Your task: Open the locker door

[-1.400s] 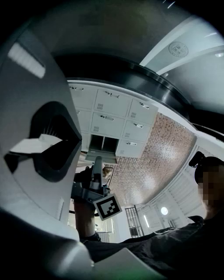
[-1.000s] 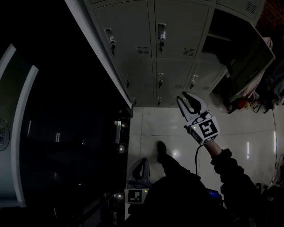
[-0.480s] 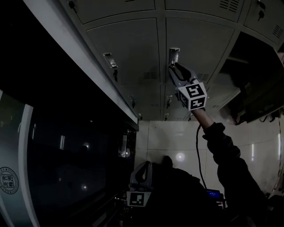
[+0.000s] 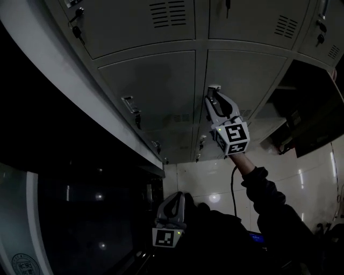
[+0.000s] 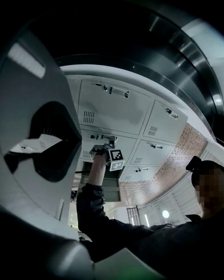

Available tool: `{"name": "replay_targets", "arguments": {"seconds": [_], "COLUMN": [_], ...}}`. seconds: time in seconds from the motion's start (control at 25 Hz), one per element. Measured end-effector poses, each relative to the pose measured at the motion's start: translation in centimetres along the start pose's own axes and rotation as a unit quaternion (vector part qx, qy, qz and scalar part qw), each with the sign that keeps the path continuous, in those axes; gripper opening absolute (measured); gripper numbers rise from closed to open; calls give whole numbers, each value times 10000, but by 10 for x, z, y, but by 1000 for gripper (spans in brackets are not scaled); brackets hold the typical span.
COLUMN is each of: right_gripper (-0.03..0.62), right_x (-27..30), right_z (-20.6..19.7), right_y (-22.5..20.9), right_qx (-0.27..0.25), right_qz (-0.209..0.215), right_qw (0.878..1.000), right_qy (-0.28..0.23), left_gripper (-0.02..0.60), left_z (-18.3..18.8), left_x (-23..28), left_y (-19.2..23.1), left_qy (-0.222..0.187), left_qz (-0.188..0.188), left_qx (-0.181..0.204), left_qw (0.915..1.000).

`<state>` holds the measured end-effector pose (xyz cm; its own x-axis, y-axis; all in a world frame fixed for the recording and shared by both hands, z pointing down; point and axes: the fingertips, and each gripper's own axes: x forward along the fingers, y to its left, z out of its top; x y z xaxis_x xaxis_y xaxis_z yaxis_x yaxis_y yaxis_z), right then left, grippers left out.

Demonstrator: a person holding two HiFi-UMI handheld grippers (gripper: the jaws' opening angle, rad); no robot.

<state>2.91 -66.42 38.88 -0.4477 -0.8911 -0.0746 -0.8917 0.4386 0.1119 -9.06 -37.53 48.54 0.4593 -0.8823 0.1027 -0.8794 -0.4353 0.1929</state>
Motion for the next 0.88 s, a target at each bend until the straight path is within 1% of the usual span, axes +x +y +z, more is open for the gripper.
{"name": "replay_targets", "arguments": {"seconds": [0.12, 0.24, 0.32, 0.4, 0.44, 0.56, 0.68, 0.76, 0.88], "right_gripper": [109, 124, 117, 112, 109, 103, 103, 121, 132], "right_x": [12, 16, 8, -9, -23, -80, -145, -188, -244], "right_z": [-7, -10, -8, -1, 4, 15, 18, 15, 6], "right_y": [3, 6, 9, 16, 21, 29, 19, -1, -44], "right_qx": [40, 175, 286, 253, 242, 358, 484, 477, 520], "right_qz": [37, 65, 136, 265, 343, 496, 468, 261, -230], "right_qw": [9998, 9996, 9993, 9993, 9991, 9980, 9976, 9985, 9984], "right_qy": [196, 199, 197, 118, 32, -160, -137, -45, 17], "left_gripper": [17, 17, 17, 17, 17, 17, 17, 17, 17], "left_z": [7, 5, 0, -8, -12, -19, -30, -38, -42], "left_x": [15, 25, 28, 32, 34, 34, 26, 12, -21], "left_y": [14, 19, 18, 15, 10, -10, -33, -51, -78], "left_qy": [20, 58, 137, 269, 309, 221, 256, 289, 219], "left_qz": [-246, -495, -652, -805, -881, -1131, -1295, -1309, -1216], "left_qx": [-36, -104, -129, -145, -158, -150, -132, -156, -66], "left_qw": [9997, 9987, 9977, 9963, 9955, 9932, 9912, 9908, 9923]}}
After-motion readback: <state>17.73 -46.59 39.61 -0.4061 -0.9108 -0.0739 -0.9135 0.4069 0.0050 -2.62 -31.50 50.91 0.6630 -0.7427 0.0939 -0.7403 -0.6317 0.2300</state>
